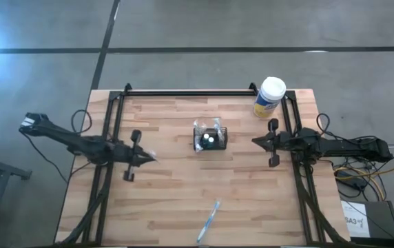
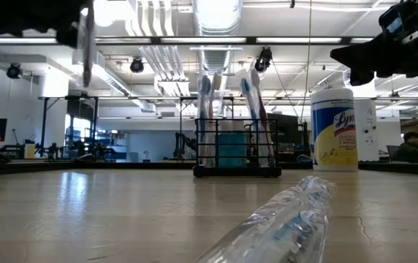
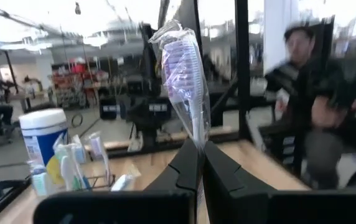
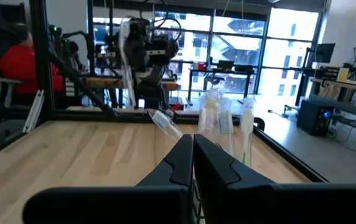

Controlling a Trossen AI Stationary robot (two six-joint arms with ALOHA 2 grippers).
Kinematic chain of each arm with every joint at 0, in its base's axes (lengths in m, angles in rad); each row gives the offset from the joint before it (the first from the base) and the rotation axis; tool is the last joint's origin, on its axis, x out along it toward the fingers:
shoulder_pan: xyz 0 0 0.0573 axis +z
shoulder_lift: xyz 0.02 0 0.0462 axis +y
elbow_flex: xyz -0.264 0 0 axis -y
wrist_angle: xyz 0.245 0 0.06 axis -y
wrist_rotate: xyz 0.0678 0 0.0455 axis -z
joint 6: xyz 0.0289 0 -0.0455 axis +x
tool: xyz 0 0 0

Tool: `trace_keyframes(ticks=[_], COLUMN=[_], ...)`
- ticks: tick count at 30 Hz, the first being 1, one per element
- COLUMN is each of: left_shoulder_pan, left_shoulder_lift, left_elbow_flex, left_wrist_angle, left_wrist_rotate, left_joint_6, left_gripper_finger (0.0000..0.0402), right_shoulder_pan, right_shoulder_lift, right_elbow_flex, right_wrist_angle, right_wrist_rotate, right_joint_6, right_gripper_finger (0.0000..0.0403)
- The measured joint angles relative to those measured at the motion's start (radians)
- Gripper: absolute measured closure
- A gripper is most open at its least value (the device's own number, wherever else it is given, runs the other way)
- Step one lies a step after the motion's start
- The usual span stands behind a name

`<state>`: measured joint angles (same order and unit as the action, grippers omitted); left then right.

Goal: Pick & Place toothbrushing station
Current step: Put the violet toothbrush into the black wire organizer

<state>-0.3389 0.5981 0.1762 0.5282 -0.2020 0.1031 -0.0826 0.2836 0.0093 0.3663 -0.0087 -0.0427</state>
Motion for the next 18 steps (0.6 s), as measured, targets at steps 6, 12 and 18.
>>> trace_keyframes(ticks=[6, 12, 18], left_shoulder_pan=[0.027, 0.146, 0.254], left_shoulder_lift=[0.354, 0.623, 0.811], left_elbow_flex=[0.145, 0.269, 0.399], left_wrist_angle=[0.220, 0.335, 0.357], left_wrist_rotate=[0.002, 0.111, 0.250], left_joint_6=[0.150, 0.124, 0.060], left_gripper_finger=[0.0395, 0.0395, 0.0395], right_shoulder_pan=[0.000, 0.000, 0.000], right_shoulder_lift=[0.000, 0.001, 0.002], right_elbow_flex=[0.000, 0.000, 0.000], right_wrist_angle=[0.007, 0.000, -0.019], right_wrist_rotate=[0.000, 0.000, 0.000], right_joint_6=[0.010, 0.010, 0.006], right_gripper_finger=[0.0394, 0.0394, 0.0394])
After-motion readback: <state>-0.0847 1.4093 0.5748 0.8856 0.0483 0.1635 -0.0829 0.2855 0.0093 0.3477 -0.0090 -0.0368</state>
